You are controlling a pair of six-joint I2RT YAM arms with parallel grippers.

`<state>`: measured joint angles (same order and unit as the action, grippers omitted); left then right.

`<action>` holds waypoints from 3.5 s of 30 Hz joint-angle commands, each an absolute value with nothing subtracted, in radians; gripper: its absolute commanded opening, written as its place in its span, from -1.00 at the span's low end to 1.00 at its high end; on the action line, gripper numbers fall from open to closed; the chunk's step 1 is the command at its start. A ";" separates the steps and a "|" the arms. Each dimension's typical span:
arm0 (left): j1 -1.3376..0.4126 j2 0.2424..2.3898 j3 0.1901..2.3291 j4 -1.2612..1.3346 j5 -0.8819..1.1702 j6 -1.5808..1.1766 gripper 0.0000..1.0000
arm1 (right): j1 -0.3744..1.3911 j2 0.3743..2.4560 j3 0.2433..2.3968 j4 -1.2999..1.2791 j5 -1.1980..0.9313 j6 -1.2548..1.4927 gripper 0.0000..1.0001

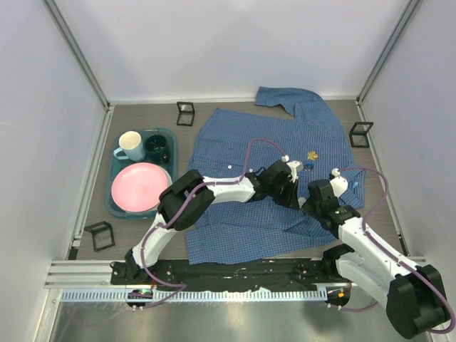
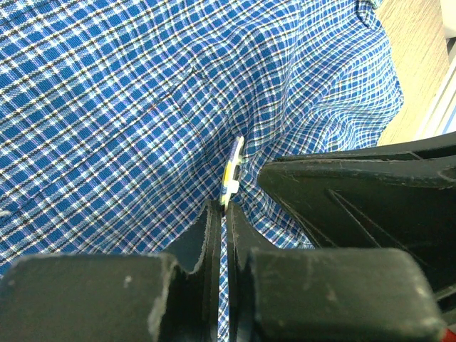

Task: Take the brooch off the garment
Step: Remove the brooch from the clothes.

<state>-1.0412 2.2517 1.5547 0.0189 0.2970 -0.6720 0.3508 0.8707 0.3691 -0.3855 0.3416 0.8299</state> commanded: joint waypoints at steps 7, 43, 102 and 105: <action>-1.048 2.261 1.540 0.044 0.295 -0.657 -1.00 | 0.354 0.913 0.402 -0.278 0.359 0.804 -0.67; -1.048 2.269 1.565 0.061 0.353 -0.684 -1.00 | 0.356 0.956 0.311 -0.249 0.255 0.876 -0.74; -0.910 2.164 1.633 -0.152 0.567 -0.626 0.19 | 0.426 0.765 0.400 -0.446 0.443 0.882 -0.51; -0.911 2.267 1.782 -0.259 0.623 -0.592 -0.09 | 0.425 0.765 0.405 -0.448 0.448 0.882 -0.54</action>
<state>-0.9173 2.1712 1.6188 -0.1291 0.5171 -0.6384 0.4198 0.7746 0.3714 -0.4469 0.4061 0.8890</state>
